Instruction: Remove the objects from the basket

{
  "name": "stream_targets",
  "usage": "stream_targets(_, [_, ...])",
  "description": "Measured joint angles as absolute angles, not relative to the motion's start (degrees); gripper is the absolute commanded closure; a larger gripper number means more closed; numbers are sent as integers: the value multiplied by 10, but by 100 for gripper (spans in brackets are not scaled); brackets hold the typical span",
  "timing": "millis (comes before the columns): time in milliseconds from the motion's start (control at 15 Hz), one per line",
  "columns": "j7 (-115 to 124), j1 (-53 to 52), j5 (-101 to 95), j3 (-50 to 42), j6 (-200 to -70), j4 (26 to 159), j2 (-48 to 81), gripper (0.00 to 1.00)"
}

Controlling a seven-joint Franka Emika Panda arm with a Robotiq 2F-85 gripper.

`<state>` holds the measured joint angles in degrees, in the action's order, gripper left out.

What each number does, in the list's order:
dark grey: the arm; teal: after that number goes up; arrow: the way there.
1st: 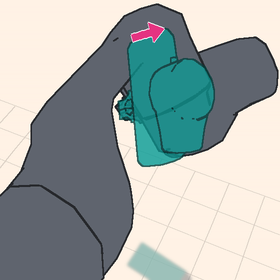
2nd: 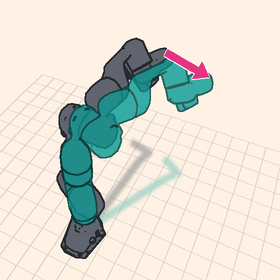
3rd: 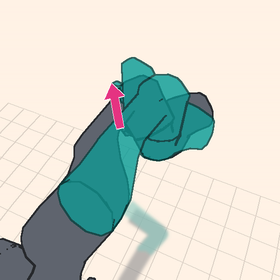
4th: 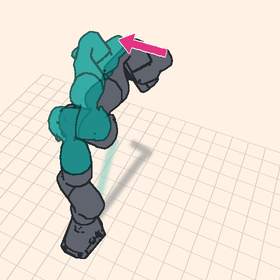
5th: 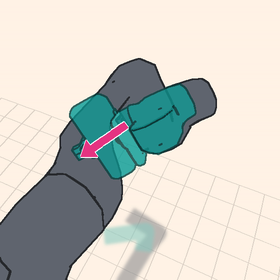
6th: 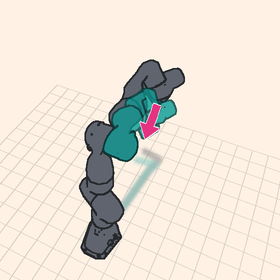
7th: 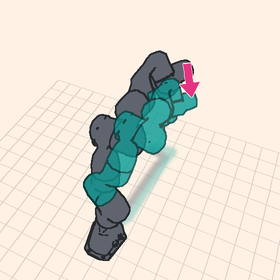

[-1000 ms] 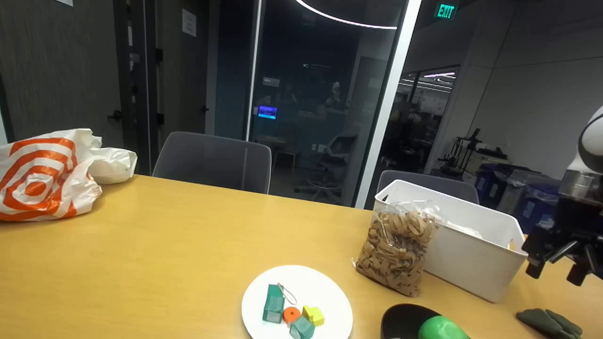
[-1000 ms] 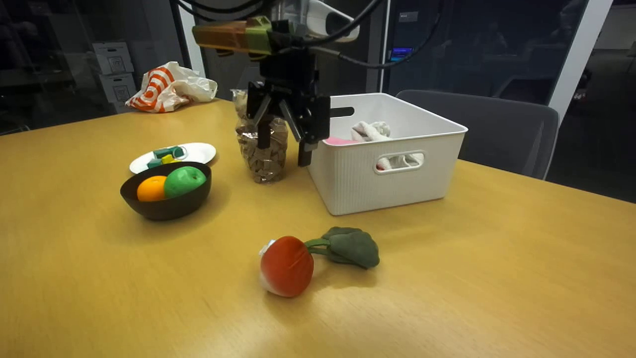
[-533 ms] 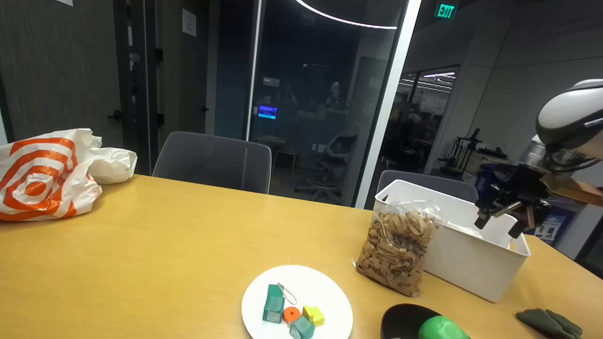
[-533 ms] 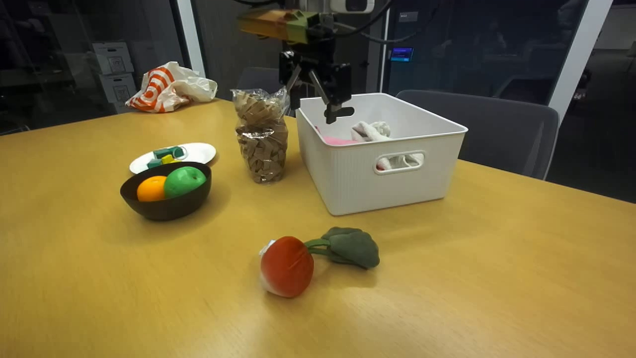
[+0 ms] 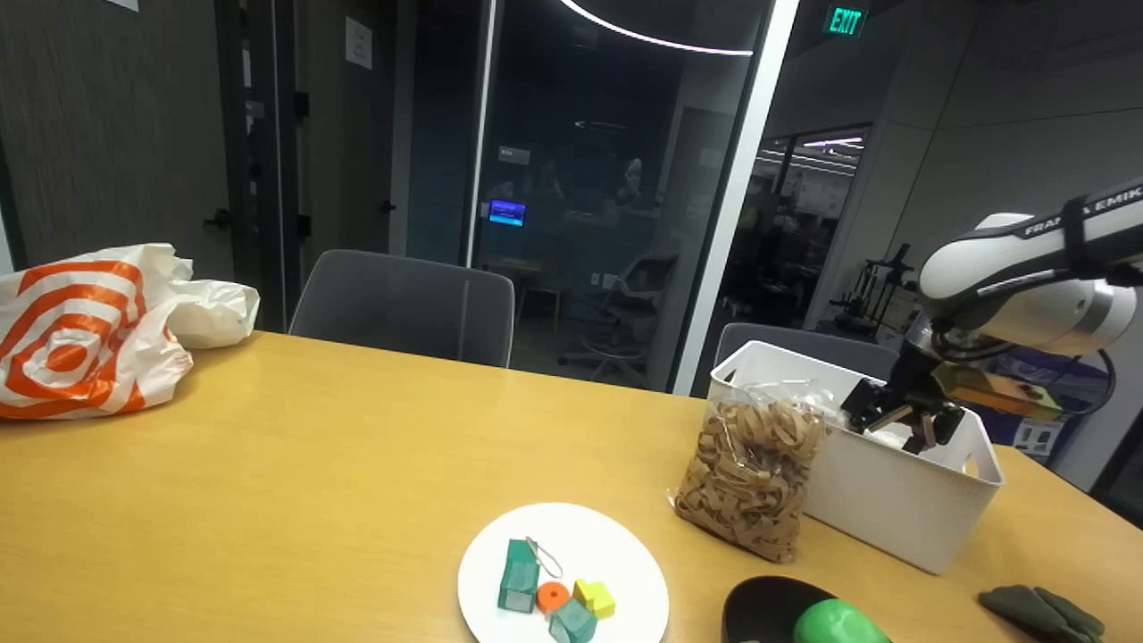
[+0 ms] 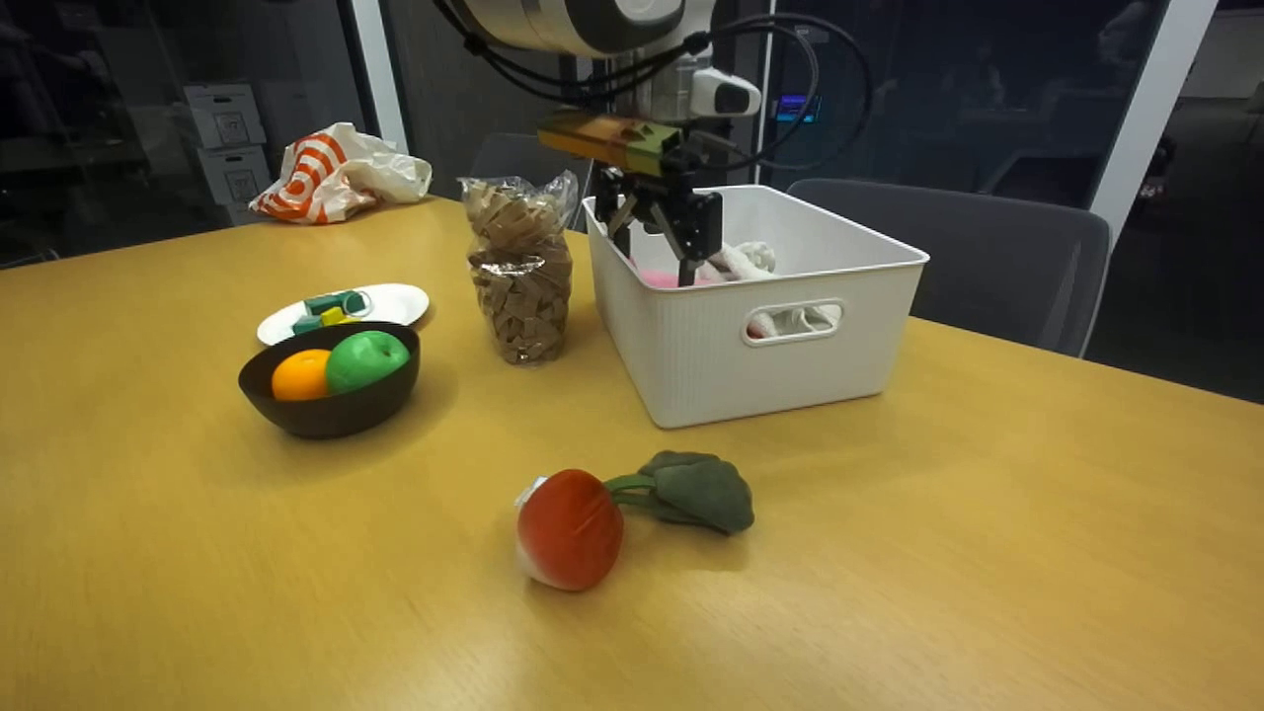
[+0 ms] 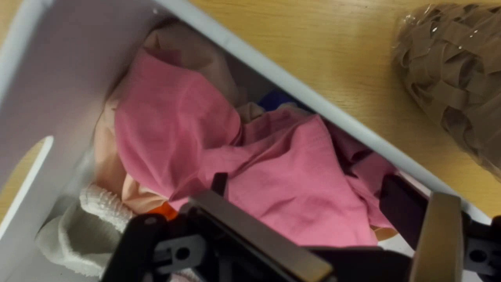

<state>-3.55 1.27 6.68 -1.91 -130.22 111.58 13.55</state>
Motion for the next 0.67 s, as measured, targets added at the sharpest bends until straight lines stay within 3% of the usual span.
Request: stream_targets(667, [-51,13,62,-10,-1376,1097,201,0])
